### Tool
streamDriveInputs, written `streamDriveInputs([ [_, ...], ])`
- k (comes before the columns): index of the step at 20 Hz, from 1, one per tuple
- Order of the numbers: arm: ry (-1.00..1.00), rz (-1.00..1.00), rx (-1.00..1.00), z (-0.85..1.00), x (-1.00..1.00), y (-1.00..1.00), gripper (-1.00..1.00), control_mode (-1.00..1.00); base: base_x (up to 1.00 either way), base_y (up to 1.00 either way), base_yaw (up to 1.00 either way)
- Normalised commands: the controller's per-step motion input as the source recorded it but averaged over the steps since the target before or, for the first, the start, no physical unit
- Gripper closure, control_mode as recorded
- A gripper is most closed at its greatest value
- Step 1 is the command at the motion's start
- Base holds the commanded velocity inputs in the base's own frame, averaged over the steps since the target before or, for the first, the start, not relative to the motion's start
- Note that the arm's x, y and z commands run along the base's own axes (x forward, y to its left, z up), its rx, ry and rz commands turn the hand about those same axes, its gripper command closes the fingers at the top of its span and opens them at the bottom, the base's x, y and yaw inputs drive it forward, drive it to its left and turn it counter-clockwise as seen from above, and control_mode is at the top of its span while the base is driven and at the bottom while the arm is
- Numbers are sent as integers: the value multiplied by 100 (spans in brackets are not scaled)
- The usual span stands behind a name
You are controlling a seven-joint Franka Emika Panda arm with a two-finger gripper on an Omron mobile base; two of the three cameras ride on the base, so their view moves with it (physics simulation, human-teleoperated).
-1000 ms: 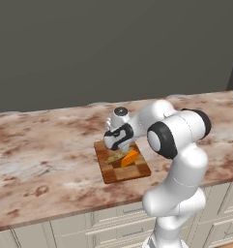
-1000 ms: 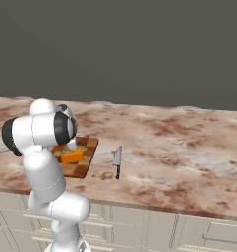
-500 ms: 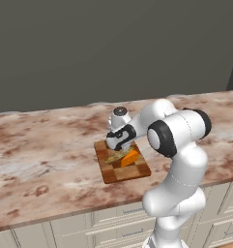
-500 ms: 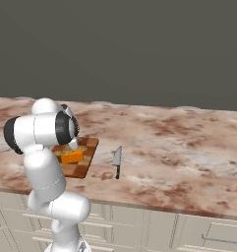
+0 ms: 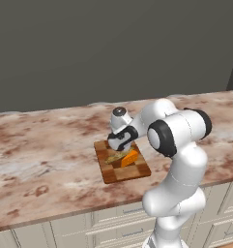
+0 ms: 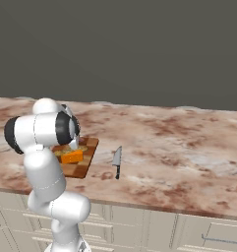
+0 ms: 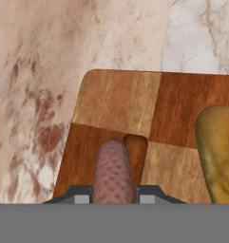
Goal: Retrieve the sausage and cheese from the fridge and place them on the cutting board on the counter.
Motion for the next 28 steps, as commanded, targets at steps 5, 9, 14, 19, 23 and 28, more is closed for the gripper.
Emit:
streamDriveInputs([
  [5,0,-4,0,-1,0,-1,100,-100,0,0,0],
  [9,0,-2,0,-2,0,0,100,-100,0,0,0],
  [14,0,0,0,-3,0,0,100,-100,0,0,0],
  [19,1,0,0,-7,0,0,-100,-100,0,0,0],
  [23,2,0,0,-2,0,0,-100,-100,0,0,0],
  [28,1,0,0,0,-3,0,-100,-100,0,0,0],
])
